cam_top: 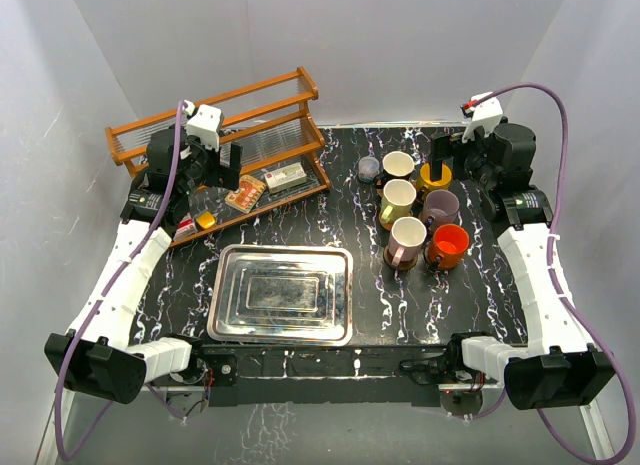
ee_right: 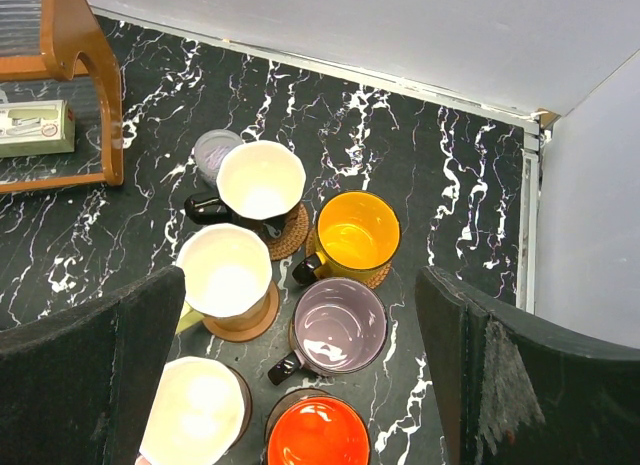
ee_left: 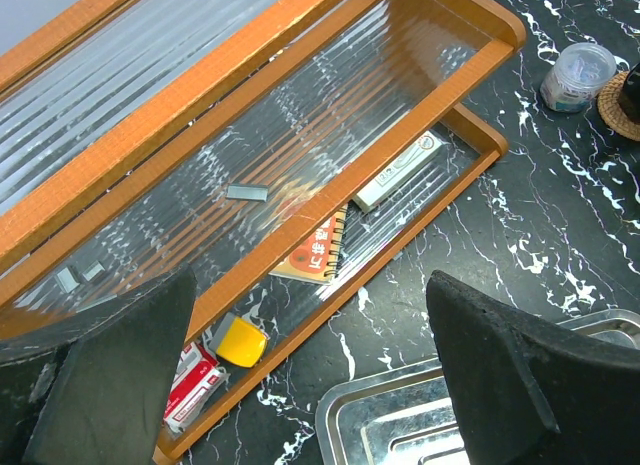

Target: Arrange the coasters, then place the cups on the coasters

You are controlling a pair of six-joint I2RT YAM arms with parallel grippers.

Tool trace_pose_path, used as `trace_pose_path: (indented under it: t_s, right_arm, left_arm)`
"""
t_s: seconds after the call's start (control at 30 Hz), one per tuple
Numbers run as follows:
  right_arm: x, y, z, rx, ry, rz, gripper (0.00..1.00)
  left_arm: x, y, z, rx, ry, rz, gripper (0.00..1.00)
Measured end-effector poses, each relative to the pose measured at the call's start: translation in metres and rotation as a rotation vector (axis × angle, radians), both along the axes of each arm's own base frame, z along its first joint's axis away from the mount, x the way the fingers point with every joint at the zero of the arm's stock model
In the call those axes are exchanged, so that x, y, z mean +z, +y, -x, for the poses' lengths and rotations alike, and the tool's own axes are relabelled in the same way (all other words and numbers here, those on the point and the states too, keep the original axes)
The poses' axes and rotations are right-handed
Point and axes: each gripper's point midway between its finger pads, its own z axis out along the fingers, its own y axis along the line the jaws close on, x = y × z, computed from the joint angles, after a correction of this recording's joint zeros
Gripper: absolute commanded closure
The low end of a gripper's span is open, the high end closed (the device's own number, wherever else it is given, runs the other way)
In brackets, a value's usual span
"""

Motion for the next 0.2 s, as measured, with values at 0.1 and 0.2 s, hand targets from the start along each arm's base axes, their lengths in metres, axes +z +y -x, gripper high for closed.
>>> trace_pose_path:
  t_s: [0.1,0.2]
  right_arm:
    - [-0.0002,0.0000,0.0000,0.000,0.000,0.000,0.02]
    - [-0.0012,0.0000,0.0001,0.000,0.003,0.000,0.02]
  left_arm:
    - [0.0000,-0.0003,0.0001,-0.001,0.000,0.001,0.01]
    - [0.0001,-0.0001,0.0000,-0.001,0.000,0.001,0.01]
